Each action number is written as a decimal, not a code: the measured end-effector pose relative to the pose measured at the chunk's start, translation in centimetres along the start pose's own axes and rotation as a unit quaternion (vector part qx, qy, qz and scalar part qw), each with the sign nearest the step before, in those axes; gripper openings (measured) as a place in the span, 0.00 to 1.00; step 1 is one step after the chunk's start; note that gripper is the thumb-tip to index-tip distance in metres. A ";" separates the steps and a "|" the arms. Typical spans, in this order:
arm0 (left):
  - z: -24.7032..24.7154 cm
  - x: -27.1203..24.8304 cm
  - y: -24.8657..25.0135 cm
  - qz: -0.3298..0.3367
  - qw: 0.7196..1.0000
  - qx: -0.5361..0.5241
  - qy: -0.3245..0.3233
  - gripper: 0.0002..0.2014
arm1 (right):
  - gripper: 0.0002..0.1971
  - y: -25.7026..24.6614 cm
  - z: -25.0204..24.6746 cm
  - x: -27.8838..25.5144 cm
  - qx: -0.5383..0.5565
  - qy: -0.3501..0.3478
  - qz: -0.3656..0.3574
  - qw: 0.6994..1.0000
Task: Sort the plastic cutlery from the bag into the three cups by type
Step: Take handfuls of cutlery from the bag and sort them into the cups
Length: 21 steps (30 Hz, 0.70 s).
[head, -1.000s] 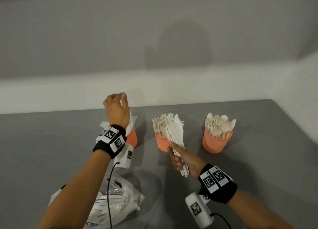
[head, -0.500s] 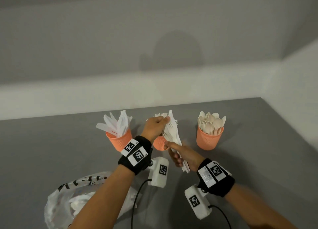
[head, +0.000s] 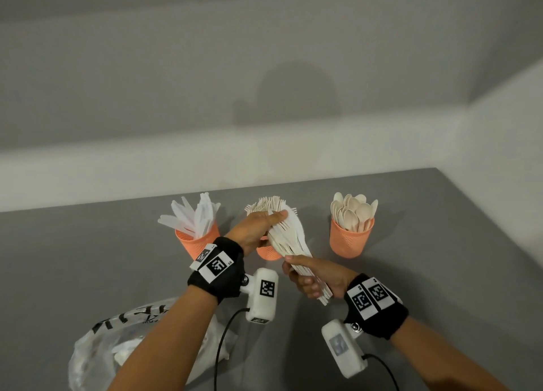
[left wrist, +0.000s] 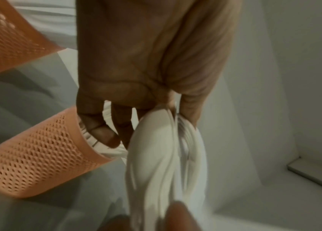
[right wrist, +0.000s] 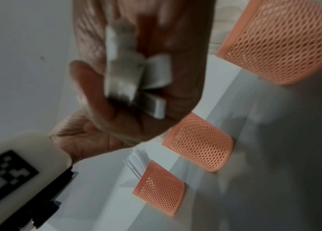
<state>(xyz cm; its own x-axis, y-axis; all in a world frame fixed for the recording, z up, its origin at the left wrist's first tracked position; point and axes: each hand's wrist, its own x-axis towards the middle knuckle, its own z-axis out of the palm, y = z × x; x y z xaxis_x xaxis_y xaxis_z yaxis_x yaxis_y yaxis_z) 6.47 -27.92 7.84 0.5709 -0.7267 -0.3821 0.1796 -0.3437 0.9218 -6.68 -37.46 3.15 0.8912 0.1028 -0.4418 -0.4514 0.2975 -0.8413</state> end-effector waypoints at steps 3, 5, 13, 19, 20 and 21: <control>0.0 -0.1 0.0 -0.004 1.000 -0.027 0.015 0.12 | 0.14 0.2 -0.3 -0.1 -0.002 0.002 -0.015 1.000; 0.1 0.0 -0.1 -0.003 0.998 -0.052 0.018 0.12 | 0.18 0.2 -0.5 -0.2 0.012 -0.002 -0.021 1.000; 0.8 0.2 0.2 0.052 0.996 -0.052 0.045 0.15 | 0.23 0.6 -1.7 -0.2 0.049 -0.053 -0.036 0.997; 1.1 0.9 0.5 0.115 0.980 -0.093 0.136 0.15 | 0.21 0.2 -2.0 -0.7 0.023 -0.043 -0.061 0.997; 1.2 1.0 0.5 0.123 0.976 -0.090 0.153 0.15 | 0.21 0.3 -1.9 -0.7 0.024 -0.039 -0.062 0.997; 1.3 1.0 0.6 0.128 0.974 -0.086 0.163 0.15 | 0.21 0.3 -1.9 -0.6 0.026 -0.035 -0.063 0.997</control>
<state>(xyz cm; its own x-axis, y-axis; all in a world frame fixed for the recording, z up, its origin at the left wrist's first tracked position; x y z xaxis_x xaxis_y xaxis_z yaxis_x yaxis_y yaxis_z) 6.13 -29.63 7.88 0.8340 -0.5380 -0.1227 0.1128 -0.0515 0.9923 -7.47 -39.21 2.58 0.9425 0.1267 -0.3092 -0.3341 0.3609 -0.8707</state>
